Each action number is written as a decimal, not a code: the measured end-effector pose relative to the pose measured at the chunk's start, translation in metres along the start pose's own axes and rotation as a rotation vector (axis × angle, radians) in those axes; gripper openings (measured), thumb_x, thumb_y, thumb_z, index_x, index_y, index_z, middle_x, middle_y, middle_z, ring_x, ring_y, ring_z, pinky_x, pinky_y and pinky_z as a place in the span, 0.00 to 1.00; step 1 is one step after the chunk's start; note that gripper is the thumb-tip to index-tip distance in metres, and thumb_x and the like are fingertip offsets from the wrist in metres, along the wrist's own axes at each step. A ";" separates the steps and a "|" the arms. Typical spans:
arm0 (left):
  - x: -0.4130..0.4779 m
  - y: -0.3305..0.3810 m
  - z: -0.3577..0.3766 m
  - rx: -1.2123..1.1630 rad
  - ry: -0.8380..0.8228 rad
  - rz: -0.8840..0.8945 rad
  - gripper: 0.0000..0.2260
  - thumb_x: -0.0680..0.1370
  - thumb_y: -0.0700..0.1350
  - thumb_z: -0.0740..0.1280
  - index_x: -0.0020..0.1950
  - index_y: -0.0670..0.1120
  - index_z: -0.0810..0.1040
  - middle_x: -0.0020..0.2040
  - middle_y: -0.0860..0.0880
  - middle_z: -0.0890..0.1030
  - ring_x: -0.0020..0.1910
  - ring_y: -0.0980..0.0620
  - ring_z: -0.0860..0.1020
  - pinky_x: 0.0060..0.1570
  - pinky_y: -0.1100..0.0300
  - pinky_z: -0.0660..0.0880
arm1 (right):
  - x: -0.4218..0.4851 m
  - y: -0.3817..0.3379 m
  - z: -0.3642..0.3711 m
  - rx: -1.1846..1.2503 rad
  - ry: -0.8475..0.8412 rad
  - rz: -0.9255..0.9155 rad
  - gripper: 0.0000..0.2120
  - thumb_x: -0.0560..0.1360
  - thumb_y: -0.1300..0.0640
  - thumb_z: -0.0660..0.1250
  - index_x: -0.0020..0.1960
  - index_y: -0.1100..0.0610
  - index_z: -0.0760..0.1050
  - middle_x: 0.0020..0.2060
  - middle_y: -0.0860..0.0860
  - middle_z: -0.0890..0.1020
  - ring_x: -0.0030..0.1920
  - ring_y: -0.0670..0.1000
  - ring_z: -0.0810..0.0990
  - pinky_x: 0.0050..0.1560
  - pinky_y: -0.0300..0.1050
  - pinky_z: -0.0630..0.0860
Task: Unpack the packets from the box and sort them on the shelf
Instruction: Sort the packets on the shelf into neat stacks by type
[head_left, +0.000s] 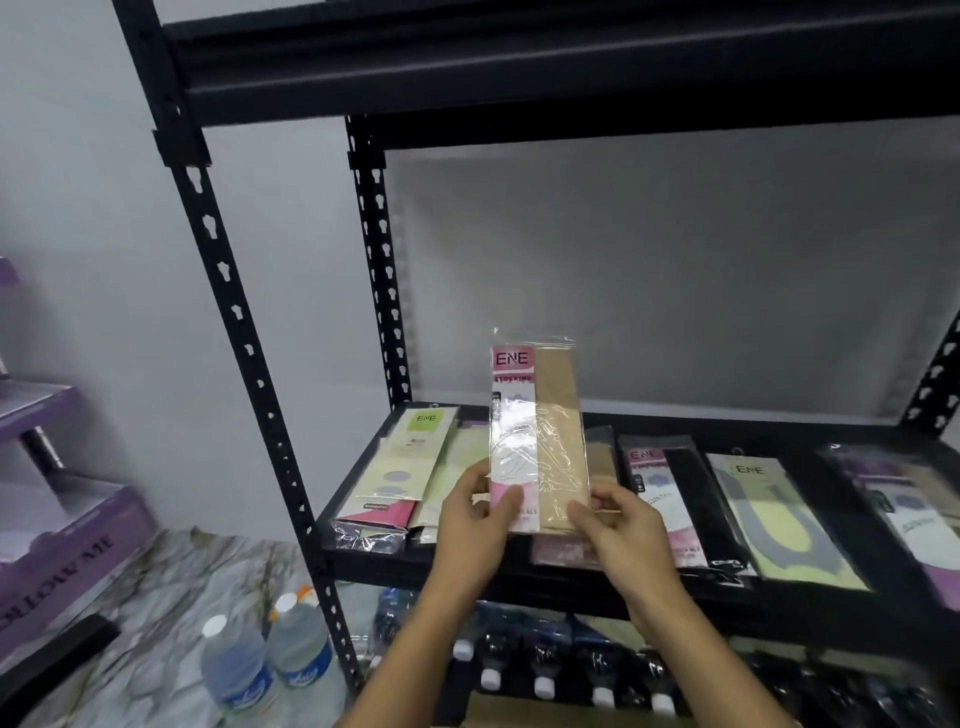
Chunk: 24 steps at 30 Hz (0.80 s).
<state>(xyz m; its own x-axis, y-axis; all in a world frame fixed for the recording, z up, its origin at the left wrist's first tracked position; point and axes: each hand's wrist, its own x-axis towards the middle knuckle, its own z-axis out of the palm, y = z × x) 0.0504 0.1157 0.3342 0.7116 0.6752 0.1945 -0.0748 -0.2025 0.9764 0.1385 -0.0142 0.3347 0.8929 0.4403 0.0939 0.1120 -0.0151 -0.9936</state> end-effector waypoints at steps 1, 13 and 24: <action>-0.001 -0.002 0.006 0.021 -0.006 0.003 0.14 0.78 0.44 0.69 0.62 0.52 0.75 0.52 0.54 0.81 0.44 0.56 0.83 0.41 0.64 0.78 | -0.001 0.001 -0.006 -0.017 0.012 -0.002 0.09 0.73 0.60 0.70 0.52 0.53 0.78 0.44 0.52 0.83 0.45 0.53 0.83 0.45 0.49 0.82; 0.004 -0.013 0.060 0.521 -0.029 -0.008 0.08 0.77 0.49 0.68 0.52 0.46 0.78 0.41 0.54 0.80 0.39 0.59 0.77 0.40 0.65 0.76 | 0.012 0.016 -0.044 -0.424 0.112 0.022 0.14 0.73 0.59 0.70 0.57 0.64 0.77 0.40 0.53 0.79 0.39 0.49 0.77 0.38 0.34 0.70; 0.010 -0.018 0.053 0.633 -0.095 0.008 0.11 0.79 0.50 0.65 0.52 0.42 0.77 0.50 0.46 0.73 0.42 0.54 0.73 0.41 0.66 0.67 | 0.020 0.017 -0.040 -0.616 0.059 0.063 0.10 0.73 0.58 0.68 0.49 0.65 0.78 0.36 0.54 0.80 0.34 0.48 0.76 0.36 0.40 0.74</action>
<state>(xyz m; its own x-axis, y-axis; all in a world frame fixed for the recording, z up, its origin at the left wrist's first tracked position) 0.0960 0.0880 0.3136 0.7736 0.6120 0.1644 0.3261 -0.6069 0.7248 0.1760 -0.0412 0.3218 0.9267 0.3715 0.0577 0.2740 -0.5624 -0.7801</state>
